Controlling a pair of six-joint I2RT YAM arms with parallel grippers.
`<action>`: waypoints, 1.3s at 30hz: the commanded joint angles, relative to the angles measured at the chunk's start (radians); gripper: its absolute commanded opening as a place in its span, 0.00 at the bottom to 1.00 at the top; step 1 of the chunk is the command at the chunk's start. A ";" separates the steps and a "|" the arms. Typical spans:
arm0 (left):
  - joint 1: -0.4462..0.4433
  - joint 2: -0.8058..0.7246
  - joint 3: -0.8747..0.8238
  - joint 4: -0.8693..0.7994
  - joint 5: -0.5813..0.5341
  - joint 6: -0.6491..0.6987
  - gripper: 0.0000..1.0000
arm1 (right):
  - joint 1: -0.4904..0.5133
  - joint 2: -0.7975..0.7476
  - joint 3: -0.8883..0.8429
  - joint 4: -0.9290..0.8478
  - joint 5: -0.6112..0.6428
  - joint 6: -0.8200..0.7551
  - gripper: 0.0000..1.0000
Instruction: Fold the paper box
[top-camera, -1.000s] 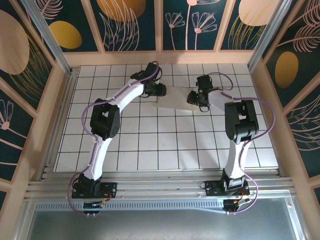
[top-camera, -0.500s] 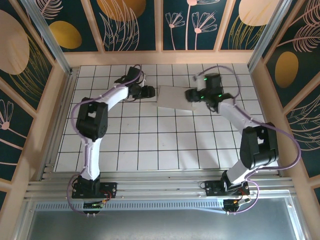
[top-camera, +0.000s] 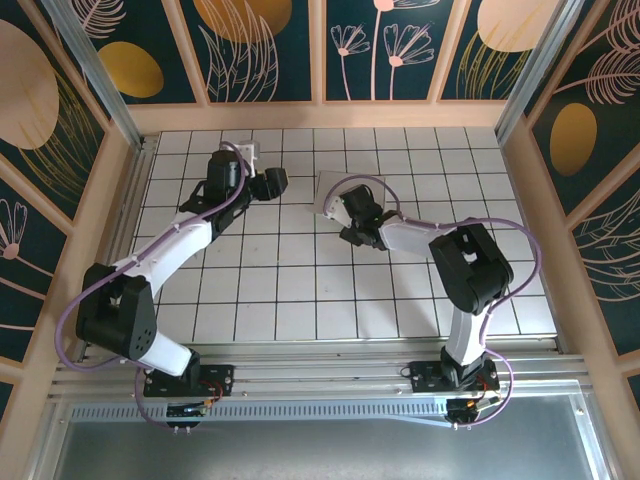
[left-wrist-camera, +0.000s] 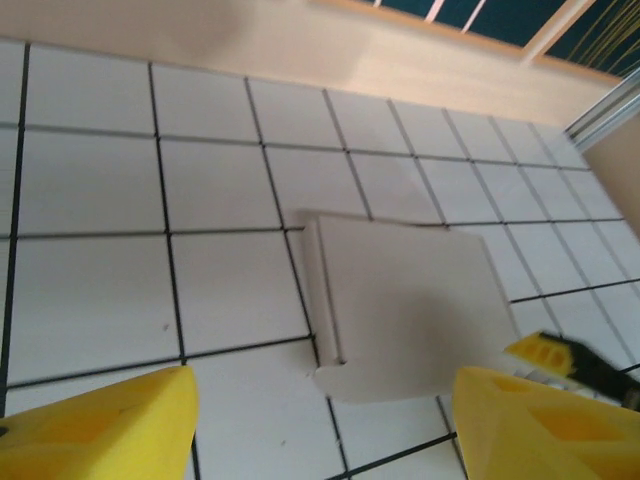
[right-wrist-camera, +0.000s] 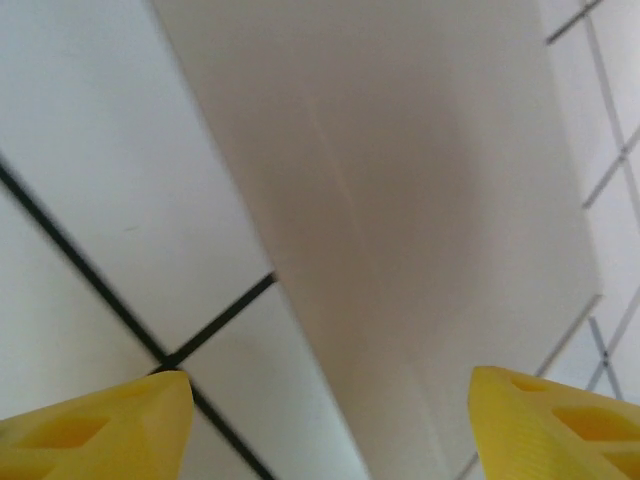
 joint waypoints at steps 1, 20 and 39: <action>0.003 -0.011 -0.042 0.050 -0.039 -0.026 0.68 | -0.001 0.029 -0.017 0.180 0.117 -0.105 0.69; 0.003 0.019 -0.029 0.045 -0.026 -0.031 0.69 | -0.016 0.134 -0.023 0.317 0.139 -0.186 0.61; 0.003 0.018 -0.018 0.036 0.013 -0.067 0.72 | -0.022 0.051 -0.063 0.320 0.109 -0.257 0.00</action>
